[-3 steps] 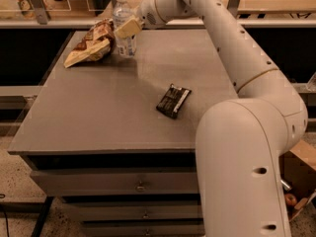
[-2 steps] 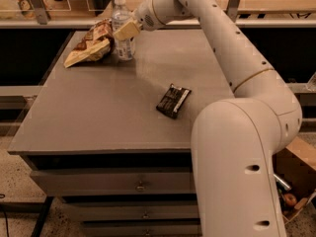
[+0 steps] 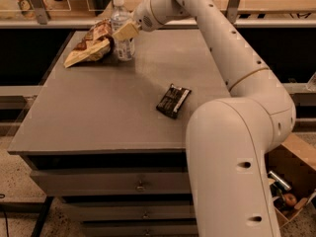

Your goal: Move blue plastic bottle near brown chip bag

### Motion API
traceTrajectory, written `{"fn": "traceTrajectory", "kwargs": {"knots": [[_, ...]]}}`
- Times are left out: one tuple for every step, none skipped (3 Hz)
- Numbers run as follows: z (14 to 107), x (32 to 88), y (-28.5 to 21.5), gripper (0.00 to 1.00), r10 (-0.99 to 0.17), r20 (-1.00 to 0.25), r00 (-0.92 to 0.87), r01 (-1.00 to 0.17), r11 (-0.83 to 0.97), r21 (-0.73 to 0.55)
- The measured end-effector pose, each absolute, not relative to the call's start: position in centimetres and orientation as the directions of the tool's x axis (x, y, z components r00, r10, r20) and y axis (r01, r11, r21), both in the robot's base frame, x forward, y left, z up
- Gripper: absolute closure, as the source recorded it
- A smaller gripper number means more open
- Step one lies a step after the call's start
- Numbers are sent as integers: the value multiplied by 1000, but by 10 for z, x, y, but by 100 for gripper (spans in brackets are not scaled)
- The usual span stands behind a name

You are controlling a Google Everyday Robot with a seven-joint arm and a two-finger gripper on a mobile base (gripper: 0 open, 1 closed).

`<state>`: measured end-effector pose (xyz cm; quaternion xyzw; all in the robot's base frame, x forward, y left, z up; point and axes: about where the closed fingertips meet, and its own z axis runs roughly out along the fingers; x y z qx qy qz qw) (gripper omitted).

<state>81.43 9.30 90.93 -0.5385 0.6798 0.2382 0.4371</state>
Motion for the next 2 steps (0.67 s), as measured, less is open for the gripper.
{"fn": "traceTrajectory", "kwargs": {"knots": [[908,814,94,0,-530,-847,-43,-943,300,-140],[905,814,92,0,-537,-842,-55,-946,297,-128]]}}
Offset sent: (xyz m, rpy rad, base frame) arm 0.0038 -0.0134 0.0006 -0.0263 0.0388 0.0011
